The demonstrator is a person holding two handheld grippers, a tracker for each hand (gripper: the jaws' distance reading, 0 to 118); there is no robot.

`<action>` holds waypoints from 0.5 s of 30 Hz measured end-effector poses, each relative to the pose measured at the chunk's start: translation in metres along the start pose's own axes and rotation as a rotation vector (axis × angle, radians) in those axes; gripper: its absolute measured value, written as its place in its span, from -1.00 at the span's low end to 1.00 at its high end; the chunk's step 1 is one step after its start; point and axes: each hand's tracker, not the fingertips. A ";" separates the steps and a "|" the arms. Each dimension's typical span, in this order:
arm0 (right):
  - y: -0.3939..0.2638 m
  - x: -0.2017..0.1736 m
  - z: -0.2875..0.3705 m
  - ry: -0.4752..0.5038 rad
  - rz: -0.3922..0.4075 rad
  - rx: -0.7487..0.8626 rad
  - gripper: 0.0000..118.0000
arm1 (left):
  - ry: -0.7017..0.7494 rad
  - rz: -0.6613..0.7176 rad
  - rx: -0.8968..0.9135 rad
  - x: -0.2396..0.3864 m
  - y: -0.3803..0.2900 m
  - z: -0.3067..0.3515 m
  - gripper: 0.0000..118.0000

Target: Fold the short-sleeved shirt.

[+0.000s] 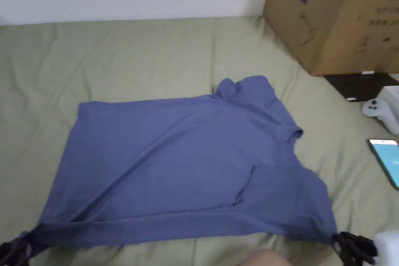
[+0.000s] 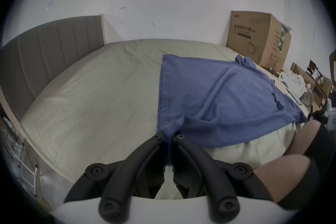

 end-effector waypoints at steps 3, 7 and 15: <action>0.009 0.000 -0.019 0.064 -0.014 -0.013 -0.18 | 0.009 0.006 -0.001 -0.002 0.003 -0.002 -0.89; 0.020 -0.011 -0.039 0.003 0.042 -0.083 -0.26 | 0.013 -0.012 -0.018 0.007 0.004 -0.001 -0.89; 0.036 -0.011 0.000 0.036 -0.014 -0.023 -0.89 | 0.004 -0.003 -0.004 0.002 0.017 0.016 -0.89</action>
